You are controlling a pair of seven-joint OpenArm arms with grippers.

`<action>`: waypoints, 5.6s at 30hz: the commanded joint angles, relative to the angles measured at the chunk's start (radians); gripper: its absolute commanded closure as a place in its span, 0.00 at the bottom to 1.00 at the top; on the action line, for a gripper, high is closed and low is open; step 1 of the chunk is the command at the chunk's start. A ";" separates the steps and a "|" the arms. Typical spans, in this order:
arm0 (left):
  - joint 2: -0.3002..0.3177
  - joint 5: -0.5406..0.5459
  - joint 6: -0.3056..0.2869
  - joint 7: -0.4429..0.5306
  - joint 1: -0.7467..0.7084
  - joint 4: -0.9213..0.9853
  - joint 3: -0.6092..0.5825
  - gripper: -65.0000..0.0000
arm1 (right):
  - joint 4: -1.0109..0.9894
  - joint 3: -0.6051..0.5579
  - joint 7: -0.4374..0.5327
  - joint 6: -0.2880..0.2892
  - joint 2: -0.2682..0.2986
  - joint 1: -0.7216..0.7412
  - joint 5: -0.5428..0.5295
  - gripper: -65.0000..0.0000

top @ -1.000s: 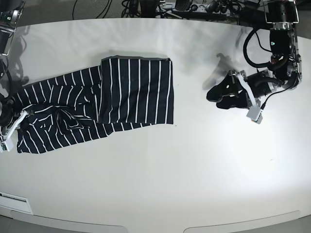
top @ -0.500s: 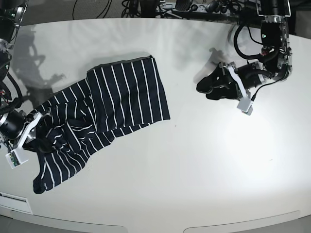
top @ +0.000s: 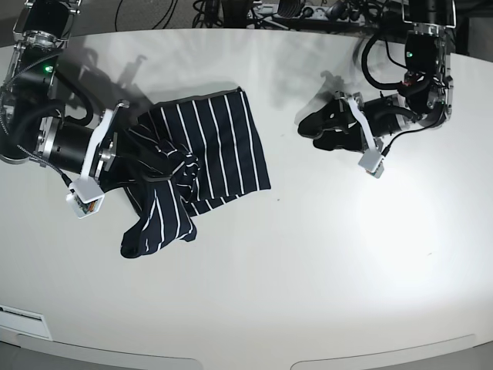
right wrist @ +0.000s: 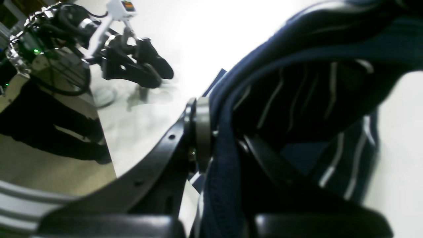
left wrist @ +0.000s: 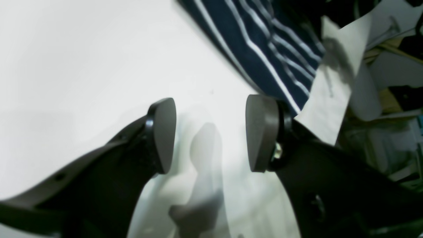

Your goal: Fold the T-shirt properly

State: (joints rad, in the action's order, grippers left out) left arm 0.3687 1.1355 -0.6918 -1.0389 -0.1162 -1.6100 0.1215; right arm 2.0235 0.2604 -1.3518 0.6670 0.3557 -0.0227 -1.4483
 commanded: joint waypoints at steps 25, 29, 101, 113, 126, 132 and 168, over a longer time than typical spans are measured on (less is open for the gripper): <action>0.011 0.029 -0.006 0.045 0.011 -0.015 0.004 0.46 | 0.017 -0.256 0.029 0.031 -0.095 -0.032 -0.022 0.48; 0.011 0.030 -0.006 0.046 0.016 -0.015 0.004 0.46 | 0.017 -0.350 0.023 0.031 -0.095 -0.010 -0.035 0.47; -0.032 -0.809 0.034 0.589 0.579 0.353 -0.603 1.00 | -0.028 -0.443 0.599 -0.355 0.066 -0.188 1.069 1.00; -0.021 -0.116 -0.006 0.123 0.590 0.175 -0.319 1.00 | 0.149 -0.077 0.658 -0.275 0.065 -0.214 0.728 1.00; 0.109 0.348 -0.006 -0.219 0.286 -0.053 -0.063 1.00 | 0.149 0.333 0.384 0.031 0.057 -0.437 -0.035 1.00; 0.164 0.348 -0.006 -0.219 0.016 -0.395 -0.011 1.00 | 0.158 0.433 0.292 0.031 0.057 -0.600 -0.035 1.00; 0.177 -0.114 -0.006 0.034 -1.048 -0.172 0.098 1.00 | -0.274 0.196 0.480 0.031 0.148 -1.263 0.356 1.00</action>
State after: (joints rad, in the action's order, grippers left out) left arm 0.5320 0.9989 -0.6968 -1.0195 -1.1568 -1.7615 0.2066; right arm 1.7367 0.4458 -0.8677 0.6941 0.4984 -1.2716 -1.0740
